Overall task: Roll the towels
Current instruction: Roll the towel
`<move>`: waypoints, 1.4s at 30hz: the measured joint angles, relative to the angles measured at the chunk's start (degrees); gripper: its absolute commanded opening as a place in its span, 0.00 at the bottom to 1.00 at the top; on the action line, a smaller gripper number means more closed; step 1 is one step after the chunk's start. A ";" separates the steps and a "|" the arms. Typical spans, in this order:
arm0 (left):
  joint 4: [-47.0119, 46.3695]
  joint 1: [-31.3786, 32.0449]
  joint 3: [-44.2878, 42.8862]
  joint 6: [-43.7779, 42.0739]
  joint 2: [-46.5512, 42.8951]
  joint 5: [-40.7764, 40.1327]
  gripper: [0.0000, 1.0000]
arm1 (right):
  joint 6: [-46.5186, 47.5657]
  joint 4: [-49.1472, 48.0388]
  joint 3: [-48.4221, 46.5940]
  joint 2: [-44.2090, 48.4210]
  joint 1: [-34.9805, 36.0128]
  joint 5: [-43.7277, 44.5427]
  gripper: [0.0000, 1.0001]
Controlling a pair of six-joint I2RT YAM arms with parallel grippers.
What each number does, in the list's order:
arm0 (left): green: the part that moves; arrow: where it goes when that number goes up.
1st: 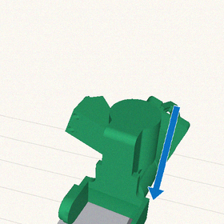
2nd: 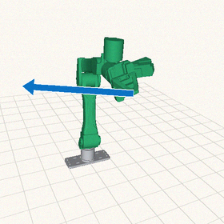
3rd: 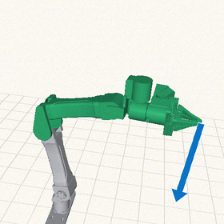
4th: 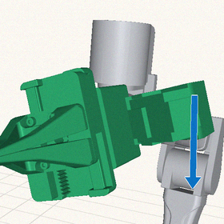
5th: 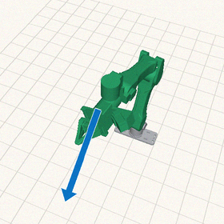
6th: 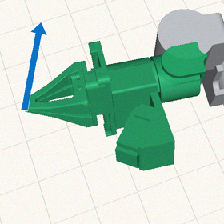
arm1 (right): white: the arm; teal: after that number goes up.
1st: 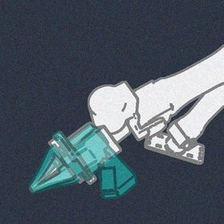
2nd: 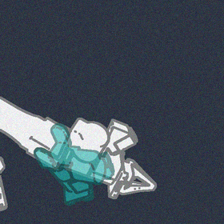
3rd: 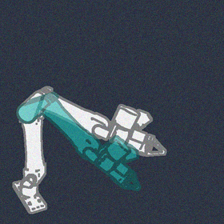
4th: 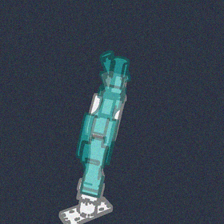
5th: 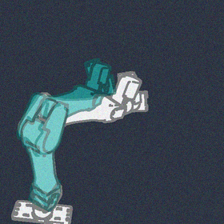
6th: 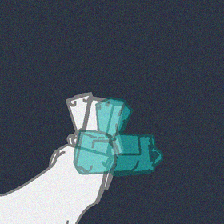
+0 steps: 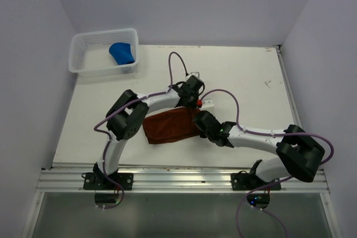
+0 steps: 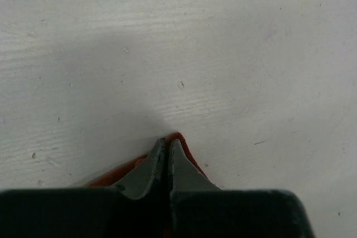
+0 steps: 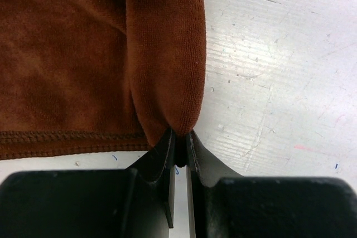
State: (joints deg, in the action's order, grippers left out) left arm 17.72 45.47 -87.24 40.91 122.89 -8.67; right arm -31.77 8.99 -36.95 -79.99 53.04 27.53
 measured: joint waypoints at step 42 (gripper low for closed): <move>-56.39 -9.07 29.05 7.54 -6.40 23.91 0.00 | 10.93 19.93 -19.15 -19.19 13.46 26.03 0.00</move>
State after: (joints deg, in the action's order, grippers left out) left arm -38.68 36.40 -58.19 48.45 116.49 15.25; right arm -20.84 28.93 -56.10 -99.18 66.50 53.56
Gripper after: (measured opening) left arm 0.018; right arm 0.115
